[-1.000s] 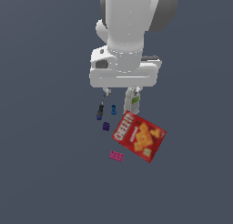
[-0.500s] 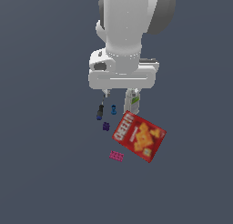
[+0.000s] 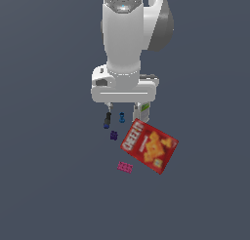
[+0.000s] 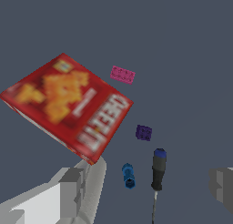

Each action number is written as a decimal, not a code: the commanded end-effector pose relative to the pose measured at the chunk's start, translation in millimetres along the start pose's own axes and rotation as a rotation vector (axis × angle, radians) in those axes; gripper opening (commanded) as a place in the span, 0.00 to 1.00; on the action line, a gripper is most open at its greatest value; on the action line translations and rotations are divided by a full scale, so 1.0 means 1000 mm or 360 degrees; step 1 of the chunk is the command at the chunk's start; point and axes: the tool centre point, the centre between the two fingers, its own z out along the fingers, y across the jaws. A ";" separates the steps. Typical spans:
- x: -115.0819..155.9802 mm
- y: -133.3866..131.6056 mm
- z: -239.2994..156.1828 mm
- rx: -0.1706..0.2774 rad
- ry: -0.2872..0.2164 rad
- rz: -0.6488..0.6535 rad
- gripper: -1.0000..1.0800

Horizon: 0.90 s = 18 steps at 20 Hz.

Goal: Pick up a designated object from a clutter of objects.

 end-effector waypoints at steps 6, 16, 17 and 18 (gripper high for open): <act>-0.025 0.028 0.057 0.0004 0.0000 0.0038 0.96; -0.084 0.066 0.137 0.0006 0.0000 0.0101 0.96; -0.091 0.069 0.144 0.0006 0.0000 0.0107 0.96; -0.098 0.071 0.151 0.0006 0.0000 0.0114 0.96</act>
